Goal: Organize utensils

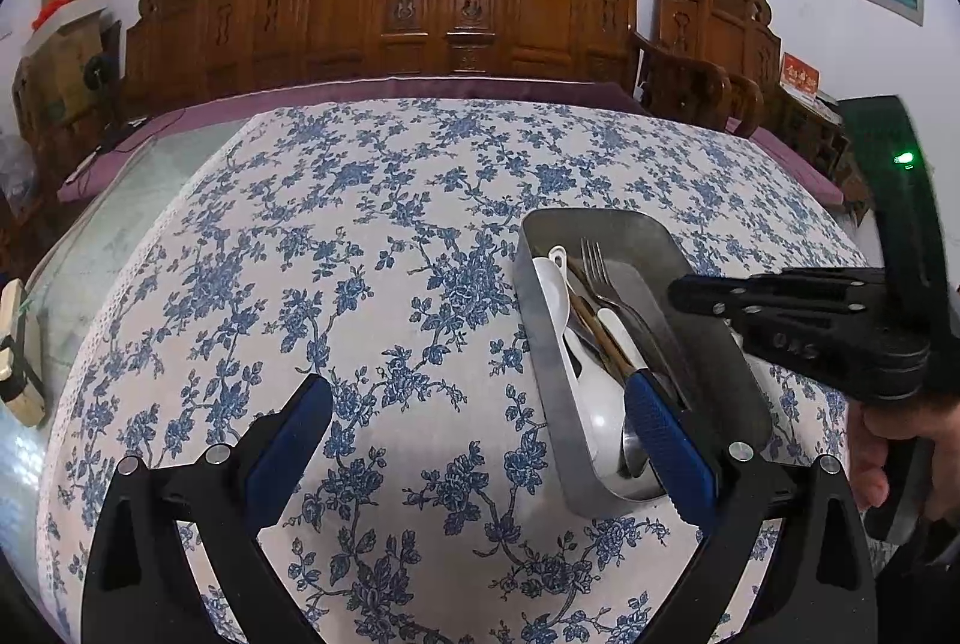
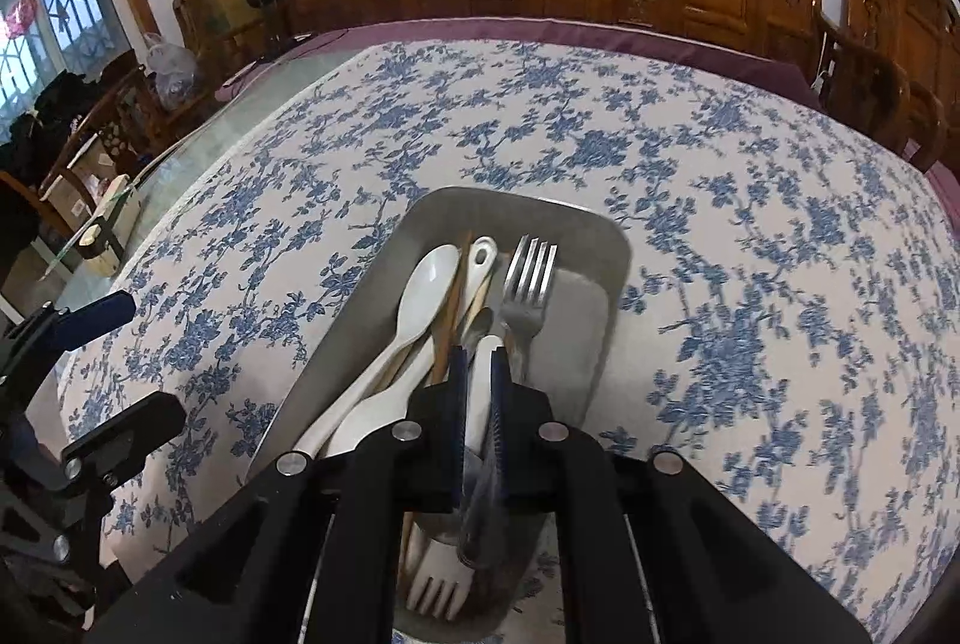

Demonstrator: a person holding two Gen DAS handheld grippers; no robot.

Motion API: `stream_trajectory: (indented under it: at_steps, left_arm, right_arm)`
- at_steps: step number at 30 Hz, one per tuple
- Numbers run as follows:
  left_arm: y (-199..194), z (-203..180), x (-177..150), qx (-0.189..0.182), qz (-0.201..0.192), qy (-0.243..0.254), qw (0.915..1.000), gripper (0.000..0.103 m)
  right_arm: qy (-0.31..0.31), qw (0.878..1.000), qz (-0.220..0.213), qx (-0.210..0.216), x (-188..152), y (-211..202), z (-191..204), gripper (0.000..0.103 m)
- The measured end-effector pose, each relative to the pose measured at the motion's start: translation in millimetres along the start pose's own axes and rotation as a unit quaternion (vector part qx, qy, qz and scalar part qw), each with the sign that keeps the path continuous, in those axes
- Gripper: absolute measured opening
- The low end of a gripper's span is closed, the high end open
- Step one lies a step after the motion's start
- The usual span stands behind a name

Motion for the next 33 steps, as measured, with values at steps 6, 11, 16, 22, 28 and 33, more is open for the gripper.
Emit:
stream_trajectory:
  at_steps: [6,11,16,22,28,33]
  left_arm:
    - [-3,-10,2,0.001,-0.002,-0.001,1.0,0.094]
    - [-10,-27,6,-0.004,-0.007,0.0,1.0,0.094]
    - [-19,-46,8,-0.004,-0.015,0.006,0.9999,0.094]
    - [-39,-71,8,-0.012,-0.033,0.007,0.9994,0.096]
    - [-62,-100,-2,-0.011,-0.039,0.016,0.999,0.096]
    - [-86,-121,-16,0.0,-0.046,0.019,0.9988,0.096]
  right_arm:
    - [0.005,1.0,-0.026,-0.01,-14,-26,-16,0.049]
    - [0.021,0.998,-0.05,-0.034,-31,-52,-38,0.076]
    - [0.037,0.995,-0.069,-0.062,-53,-79,-61,0.098]
    - [0.044,0.993,-0.082,-0.074,-90,-110,-83,0.1]
    - [0.069,0.99,-0.101,-0.072,-125,-145,-97,0.1]
    - [0.08,0.987,-0.115,-0.074,-150,-171,-98,0.1]
Point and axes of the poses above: each gripper's, at about its wrist camera, not at the fingertips, and y roughly the way its jaws point, z to its left, x to its top, the point moved 7 cm from there along y, roughly the way its jaws point, and after that the axes turned 12 degrees about z, right-handed, at the moved point
